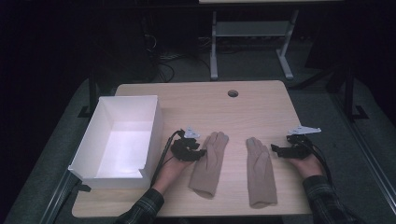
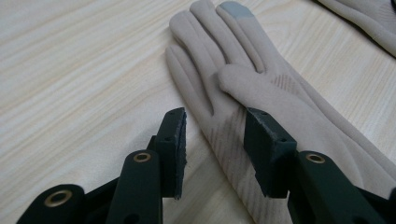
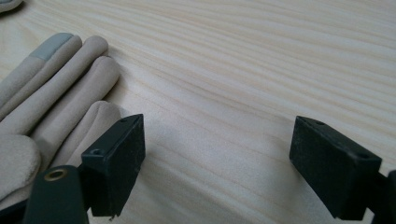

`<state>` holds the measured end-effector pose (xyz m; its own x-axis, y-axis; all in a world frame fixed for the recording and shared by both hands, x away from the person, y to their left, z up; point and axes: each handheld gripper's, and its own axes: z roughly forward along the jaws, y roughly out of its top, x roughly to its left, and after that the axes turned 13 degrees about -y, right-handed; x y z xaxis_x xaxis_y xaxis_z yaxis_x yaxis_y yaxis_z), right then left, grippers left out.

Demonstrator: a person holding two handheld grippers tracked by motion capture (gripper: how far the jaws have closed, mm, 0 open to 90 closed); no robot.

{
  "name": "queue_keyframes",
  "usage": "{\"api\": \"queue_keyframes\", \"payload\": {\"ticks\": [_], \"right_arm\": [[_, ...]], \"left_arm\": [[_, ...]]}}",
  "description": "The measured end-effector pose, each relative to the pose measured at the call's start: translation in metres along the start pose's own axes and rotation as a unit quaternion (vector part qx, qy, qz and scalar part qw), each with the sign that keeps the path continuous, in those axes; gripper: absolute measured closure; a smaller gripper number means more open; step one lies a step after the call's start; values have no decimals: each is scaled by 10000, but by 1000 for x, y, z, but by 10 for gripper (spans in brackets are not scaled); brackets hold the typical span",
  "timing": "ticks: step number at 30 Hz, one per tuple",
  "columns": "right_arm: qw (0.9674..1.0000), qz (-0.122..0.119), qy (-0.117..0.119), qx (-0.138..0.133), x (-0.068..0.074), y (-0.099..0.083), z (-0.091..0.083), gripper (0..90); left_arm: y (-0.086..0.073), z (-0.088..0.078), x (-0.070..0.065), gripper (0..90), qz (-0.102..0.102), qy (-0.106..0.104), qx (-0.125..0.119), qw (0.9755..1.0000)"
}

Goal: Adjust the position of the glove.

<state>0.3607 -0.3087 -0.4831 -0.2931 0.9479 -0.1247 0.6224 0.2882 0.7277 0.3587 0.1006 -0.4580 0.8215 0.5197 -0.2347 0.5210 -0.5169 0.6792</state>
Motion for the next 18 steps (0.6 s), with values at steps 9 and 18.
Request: {"api": "queue_keyframes", "payload": {"ticks": [9,18], "right_arm": [[9999,-53,71,-81,1,-1,-3,313],[9965,-379,742,-62,5,4,-31,866]], "left_arm": [[-5,6,-1,656,29,-94,45,9999],[-6,6,-3,825,41,-240,46,9997]]}}
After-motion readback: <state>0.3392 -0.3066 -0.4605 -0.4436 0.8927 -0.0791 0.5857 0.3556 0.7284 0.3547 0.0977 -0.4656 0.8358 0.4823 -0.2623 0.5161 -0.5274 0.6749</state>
